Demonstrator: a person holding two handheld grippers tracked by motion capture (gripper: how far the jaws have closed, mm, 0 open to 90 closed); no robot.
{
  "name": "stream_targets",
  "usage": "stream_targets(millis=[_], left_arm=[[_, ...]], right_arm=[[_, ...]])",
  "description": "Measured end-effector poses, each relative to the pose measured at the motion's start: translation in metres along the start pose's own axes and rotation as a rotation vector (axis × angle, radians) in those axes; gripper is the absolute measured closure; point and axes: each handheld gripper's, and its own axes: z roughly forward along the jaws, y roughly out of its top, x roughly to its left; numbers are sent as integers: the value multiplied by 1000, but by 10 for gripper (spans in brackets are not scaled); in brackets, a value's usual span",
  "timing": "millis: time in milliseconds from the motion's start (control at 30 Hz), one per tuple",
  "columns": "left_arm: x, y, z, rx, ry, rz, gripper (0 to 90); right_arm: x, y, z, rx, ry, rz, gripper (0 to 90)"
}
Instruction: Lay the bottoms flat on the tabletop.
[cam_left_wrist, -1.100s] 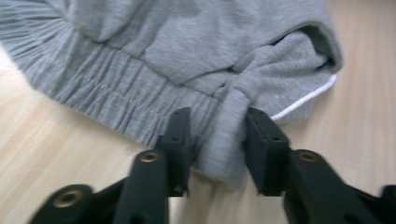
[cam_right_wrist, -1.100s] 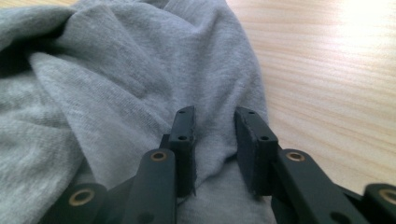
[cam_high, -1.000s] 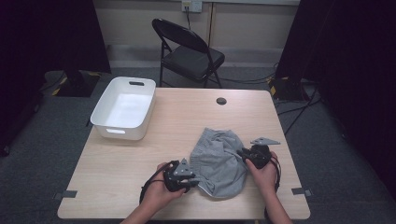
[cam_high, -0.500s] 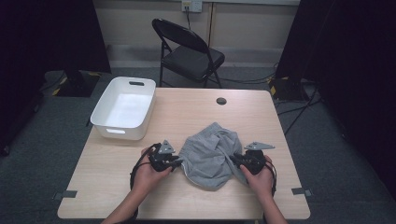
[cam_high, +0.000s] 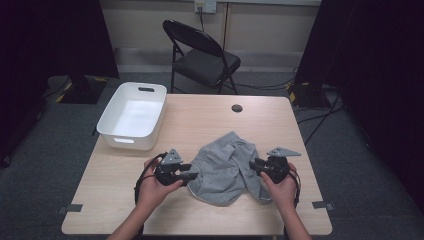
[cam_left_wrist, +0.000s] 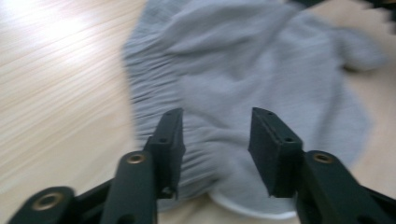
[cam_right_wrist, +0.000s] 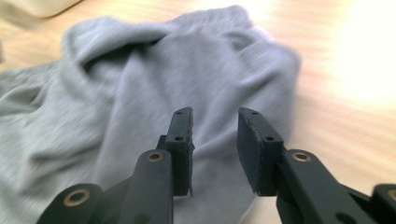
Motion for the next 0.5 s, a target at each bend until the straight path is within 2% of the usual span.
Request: stream_targets(millis=[100,200,367,433,467,500], left_arm=[[-14,-2,8,15,-42,22,494],[-22,-8,19,40,-63,29,467],[-25,-18,33,86,-58,50,442],[-25,-20,36,120,-64,55,439],[-26,-21,38,153,-58,69,454],[-27,-21,39,157,-45,95,484]], right_arm=[[-3,5,5,15,-18,-1,648],[-4,7,13,33,-31,3,612],[-7,4,25,65,-62,-4,583],[-7,3,28,77,-64,-10,587],[-8,2,30,85,-62,-20,591],[-8,2,32,89,-58,-22,598]])
